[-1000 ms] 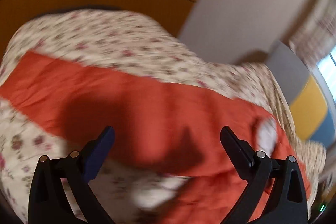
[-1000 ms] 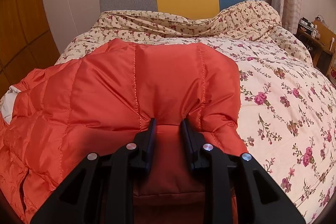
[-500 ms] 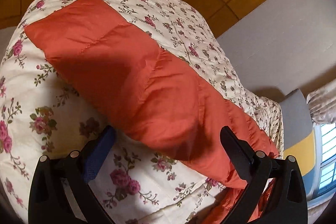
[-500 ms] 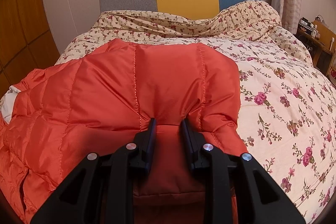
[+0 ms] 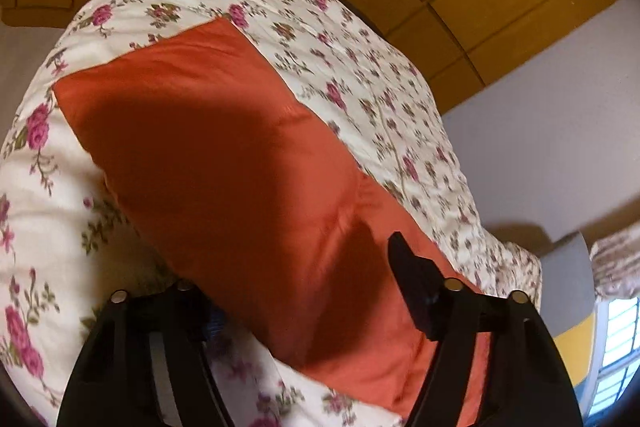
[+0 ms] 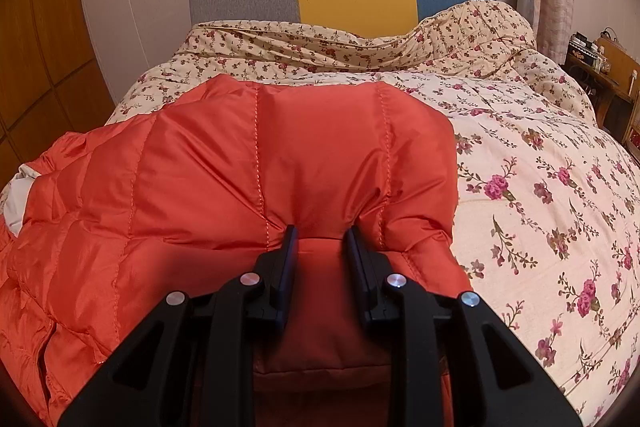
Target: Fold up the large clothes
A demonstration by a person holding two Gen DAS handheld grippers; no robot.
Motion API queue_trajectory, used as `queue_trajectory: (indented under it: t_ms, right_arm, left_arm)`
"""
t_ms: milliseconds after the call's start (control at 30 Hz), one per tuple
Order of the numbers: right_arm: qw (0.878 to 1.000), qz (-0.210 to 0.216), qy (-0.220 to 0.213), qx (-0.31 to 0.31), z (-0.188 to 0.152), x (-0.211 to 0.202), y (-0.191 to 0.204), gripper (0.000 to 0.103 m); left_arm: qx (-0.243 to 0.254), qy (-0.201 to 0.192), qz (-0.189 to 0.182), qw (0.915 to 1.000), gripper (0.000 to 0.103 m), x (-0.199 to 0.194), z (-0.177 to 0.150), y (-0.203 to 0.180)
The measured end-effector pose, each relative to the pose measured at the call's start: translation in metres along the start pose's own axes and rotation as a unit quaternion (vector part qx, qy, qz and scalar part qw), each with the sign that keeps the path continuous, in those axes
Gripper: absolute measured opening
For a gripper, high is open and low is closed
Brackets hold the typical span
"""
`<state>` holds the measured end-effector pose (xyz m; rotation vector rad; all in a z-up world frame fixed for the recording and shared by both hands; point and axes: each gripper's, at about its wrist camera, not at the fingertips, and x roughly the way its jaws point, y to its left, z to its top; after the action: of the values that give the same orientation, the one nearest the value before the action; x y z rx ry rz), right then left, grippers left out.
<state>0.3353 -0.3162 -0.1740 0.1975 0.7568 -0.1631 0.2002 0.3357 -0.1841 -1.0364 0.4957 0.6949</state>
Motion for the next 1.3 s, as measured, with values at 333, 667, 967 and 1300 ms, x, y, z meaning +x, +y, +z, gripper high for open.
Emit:
queue_trajectory:
  t_ms: [333,667,967,1300]
  right_arm:
    - [1.000,0.000,0.000,0.000,-0.001,0.000,0.000,0.025]
    - [1.000,0.000,-0.001,0.001,-0.001,0.001,0.000,0.025]
    - [1.000,0.000,-0.001,0.001,-0.001,0.001,0.000,0.025]
    - [1.000,0.001,-0.002,0.001,-0.001,0.001,-0.001,0.025]
  left_arm:
    - [0.083,-0.079,0.027,0.9931,0.022,-0.025,-0.002,-0.040]
    - [0.287,-0.143,-0.088,0.9430,0.022,-0.066,-0.072,-0.160]
    - [0.457,-0.126,-0.167,0.8647,0.022,-0.086,-0.177,-0.232]
    - [0.554,-0.088,-0.213,0.8003,0.022,-0.095,-0.265,-0.258]
